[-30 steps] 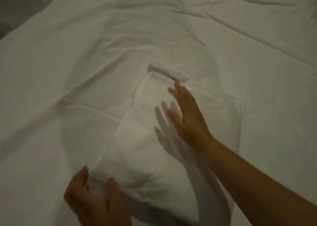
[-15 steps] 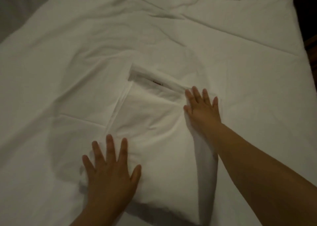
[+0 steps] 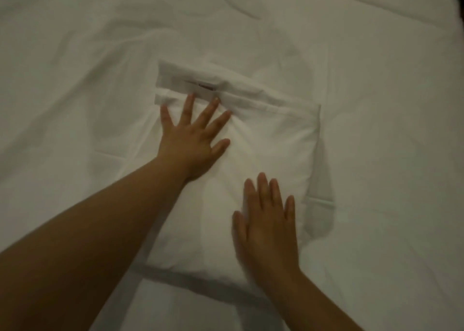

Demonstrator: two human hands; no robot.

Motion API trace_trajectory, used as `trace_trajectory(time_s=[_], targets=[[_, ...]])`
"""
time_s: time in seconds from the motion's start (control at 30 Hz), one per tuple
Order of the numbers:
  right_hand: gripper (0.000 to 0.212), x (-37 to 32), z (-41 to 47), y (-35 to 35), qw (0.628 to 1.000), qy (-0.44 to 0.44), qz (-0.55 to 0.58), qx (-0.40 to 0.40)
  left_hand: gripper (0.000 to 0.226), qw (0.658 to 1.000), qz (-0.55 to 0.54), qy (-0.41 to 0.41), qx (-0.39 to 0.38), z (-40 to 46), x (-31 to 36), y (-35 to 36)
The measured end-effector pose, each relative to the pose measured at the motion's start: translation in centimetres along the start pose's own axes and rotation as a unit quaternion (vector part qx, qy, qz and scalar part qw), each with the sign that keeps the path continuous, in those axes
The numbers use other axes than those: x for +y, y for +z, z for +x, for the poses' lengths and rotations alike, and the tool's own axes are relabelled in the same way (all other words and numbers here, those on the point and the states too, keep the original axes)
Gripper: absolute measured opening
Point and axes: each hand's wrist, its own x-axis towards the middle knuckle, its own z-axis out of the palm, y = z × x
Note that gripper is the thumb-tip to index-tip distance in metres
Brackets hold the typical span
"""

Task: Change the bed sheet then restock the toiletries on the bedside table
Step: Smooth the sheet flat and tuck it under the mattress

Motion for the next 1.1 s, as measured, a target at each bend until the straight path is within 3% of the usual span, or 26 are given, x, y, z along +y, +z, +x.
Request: trace_trajectory(time_s=[0.17,0.3,0.37,0.43,0.5,0.53,0.63,0.8,0.87,0.9,0.97,1.0,1.1], targets=[[0.06,0.5,-4.6,1.2,0.997,-0.049,0.0,-0.063,0.058,1.0,0.002,0.014,-0.013,-0.3,-0.9,-0.3],[0.059,1.0,-4.9,0.9,0.996,-0.062,0.039,-0.058,0.058,0.997,-0.011,-0.069,-0.021,1.1,-0.8,-1.4],[0.057,2.1,-3.5,0.3,0.998,-0.033,0.04,-0.02,0.062,0.997,-0.019,-0.051,0.045,1.2,0.9,-2.3],[0.057,3.4,-0.1,-0.9,0.998,0.042,0.039,0.024,0.062,0.997,-0.004,0.05,0.06,1.6,2.4,-2.5],[0.057,4.1,4.4,-1.8,0.994,0.1,0.046,-0.027,0.059,0.995,0.006,0.099,0.029,2.8,2.7,-2.1],[0.058,4.2,6.0,-1.5,0.99,0.118,0.057,-0.05,0.057,0.996,-0.004,0.086,0.013,3.7,2.3,-1.8],[0.06,4.4,7.5,1.0,0.991,0.123,0.043,-0.005,0.058,0.999,-0.014,0.041,-0.023,6.8,1.3,-0.6],[0.066,5.1,7.0,2.6,0.987,0.13,0.084,0.048,0.065,0.998,-0.016,0.062,-0.021,6.7,0.6,-1.1],[0.07,5.5,6.3,2.0,0.977,0.138,0.142,0.084,0.071,0.998,-0.05,0.03,0.014,3.3,-0.6,-1.2],[0.07,5.6,5.7,1.6,0.967,0.144,0.183,0.099,0.077,0.994,-0.095,-0.031,0.036,1.0,-2.0,-1.1],[0.068,5.7,4.2,0.4,0.933,0.158,0.308,0.101,0.088,0.954,-0.232,-0.182,0.058,-3.7,-5.1,-1.5],[0.07,5.8,3.5,-0.2,0.909,0.169,0.369,0.089,0.092,0.931,-0.292,-0.212,0.051,-5.5,-6.2,-1.9],[0.072,6.2,1.8,-1.5,0.887,0.164,0.431,0.002,0.086,0.907,-0.393,-0.15,-0.033,-7.8,-7.2,-3.0]])
